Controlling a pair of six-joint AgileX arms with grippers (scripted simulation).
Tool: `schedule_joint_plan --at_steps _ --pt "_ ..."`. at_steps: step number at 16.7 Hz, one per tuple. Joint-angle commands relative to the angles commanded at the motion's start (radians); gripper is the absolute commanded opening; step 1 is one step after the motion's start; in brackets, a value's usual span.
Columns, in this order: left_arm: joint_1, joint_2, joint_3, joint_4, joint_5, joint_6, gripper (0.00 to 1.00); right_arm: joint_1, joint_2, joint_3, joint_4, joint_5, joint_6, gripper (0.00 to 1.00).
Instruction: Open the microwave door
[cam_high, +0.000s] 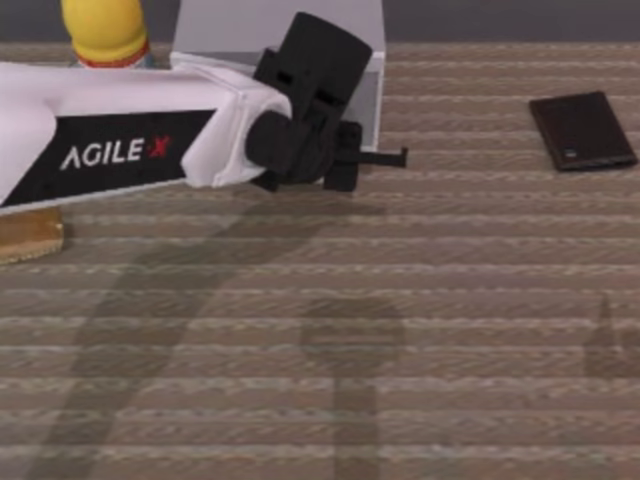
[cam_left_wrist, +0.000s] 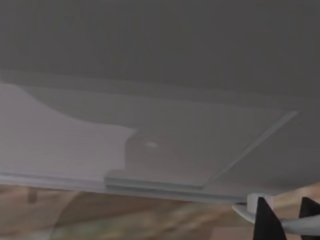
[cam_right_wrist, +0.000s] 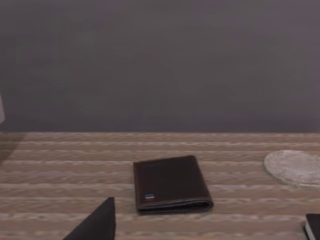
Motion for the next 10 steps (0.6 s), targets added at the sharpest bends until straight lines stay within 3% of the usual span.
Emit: schedule_joint_plan --at_steps 10 --pt "0.003 -0.021 -0.025 0.018 0.023 0.024 0.00 0.000 0.000 0.000 0.000 0.000 0.000 1.00"
